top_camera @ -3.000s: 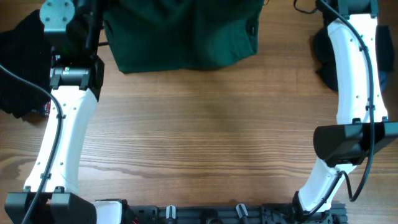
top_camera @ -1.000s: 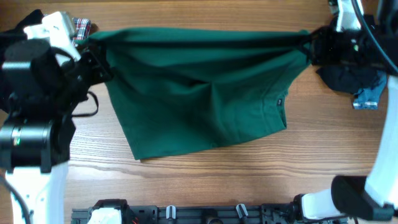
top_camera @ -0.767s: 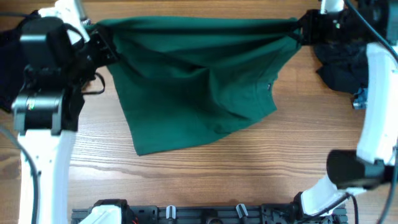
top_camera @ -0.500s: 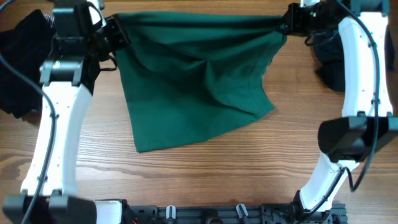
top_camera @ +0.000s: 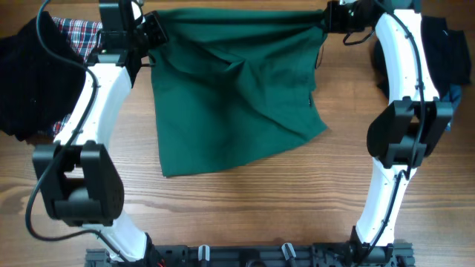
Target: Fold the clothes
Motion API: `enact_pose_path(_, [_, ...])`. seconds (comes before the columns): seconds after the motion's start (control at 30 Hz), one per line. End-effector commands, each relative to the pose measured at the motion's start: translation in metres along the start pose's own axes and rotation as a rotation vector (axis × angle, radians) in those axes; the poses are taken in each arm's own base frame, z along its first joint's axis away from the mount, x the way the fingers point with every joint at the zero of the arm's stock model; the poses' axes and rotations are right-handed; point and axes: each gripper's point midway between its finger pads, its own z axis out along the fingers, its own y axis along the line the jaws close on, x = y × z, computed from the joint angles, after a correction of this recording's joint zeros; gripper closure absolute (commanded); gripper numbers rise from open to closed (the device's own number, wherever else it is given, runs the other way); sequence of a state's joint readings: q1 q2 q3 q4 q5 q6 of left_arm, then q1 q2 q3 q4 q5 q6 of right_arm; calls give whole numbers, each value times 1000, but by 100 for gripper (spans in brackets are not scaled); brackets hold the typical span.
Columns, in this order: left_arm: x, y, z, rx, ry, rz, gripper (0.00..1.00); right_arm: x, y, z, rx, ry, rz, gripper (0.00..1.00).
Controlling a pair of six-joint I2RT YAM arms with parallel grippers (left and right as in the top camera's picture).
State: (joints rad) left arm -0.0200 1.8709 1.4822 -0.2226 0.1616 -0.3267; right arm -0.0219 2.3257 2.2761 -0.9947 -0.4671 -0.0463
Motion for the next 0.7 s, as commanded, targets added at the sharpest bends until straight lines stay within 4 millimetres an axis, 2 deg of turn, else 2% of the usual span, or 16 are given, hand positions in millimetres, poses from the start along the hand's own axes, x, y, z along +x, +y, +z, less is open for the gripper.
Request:
enact_pose_path(0.0, [-15,54,8,-195,-73,-17,96,12,-58,20,168,31,53,96])
enact_pose_path(0.2, [11,71,37,-220,-11,-23,96,14,-61,51,159,25,33,96])
enact_pose_path(0.47, [23,81,65,-217,-19,-22,96,17,-75,77,163,15,11,96])
enact_pose_path(0.6, [27,83,69,-218,-12,-23,96,27,-76,82,156,48,25,96])
enact_pose_path(0.67, [31,79,69,-193,8,-25,96,27,-67,75,125,58,31,96])
